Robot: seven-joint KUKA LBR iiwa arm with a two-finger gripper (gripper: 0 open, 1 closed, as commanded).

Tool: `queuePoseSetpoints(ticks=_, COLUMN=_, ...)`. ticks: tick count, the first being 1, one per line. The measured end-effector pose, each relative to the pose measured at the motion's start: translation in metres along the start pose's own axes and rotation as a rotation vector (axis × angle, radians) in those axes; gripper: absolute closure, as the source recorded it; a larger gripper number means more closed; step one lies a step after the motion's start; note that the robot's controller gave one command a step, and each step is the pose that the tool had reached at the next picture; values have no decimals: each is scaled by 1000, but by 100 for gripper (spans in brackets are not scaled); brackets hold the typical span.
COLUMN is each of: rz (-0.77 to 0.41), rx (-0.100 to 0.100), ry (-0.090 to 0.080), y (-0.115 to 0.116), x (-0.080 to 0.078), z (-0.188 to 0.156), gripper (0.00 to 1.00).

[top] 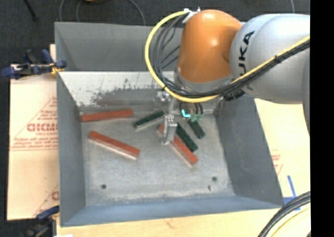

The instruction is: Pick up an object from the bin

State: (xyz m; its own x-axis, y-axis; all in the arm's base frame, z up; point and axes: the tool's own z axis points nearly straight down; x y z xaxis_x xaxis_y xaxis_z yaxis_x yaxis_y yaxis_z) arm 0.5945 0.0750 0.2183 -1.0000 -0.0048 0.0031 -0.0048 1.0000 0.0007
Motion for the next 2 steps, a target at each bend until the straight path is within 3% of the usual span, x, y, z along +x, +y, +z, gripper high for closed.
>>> queuePoseSetpoints(ticks=1, rz=2, rx=-1, ry=-8, y=0, x=-2, z=-4, gripper=0)
queuePoseSetpoints(ticks=2, rz=97, rx=-2, ry=-11, y=61, x=3, z=57, gripper=0)
